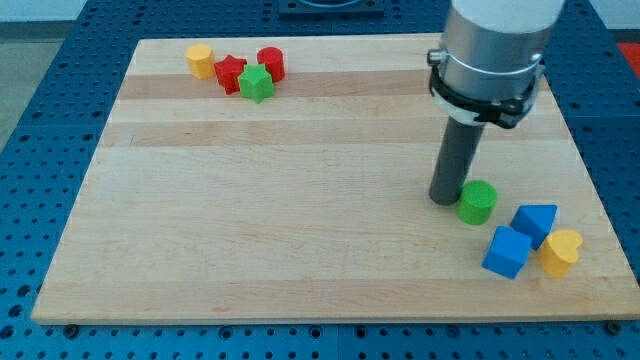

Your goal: Push the hexagon into the red star

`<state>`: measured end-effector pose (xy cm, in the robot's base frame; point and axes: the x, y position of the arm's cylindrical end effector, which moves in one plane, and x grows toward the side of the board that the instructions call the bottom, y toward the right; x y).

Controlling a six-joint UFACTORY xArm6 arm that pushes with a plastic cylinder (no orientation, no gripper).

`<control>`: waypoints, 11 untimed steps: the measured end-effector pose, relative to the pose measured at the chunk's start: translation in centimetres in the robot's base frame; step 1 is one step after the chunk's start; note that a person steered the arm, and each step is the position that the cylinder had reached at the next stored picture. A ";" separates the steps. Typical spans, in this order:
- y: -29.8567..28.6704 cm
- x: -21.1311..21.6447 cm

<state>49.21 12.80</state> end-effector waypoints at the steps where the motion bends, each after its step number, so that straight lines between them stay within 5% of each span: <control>1: -0.3 0.0; 8: -32.3 -13.7; 11: -37.5 -24.6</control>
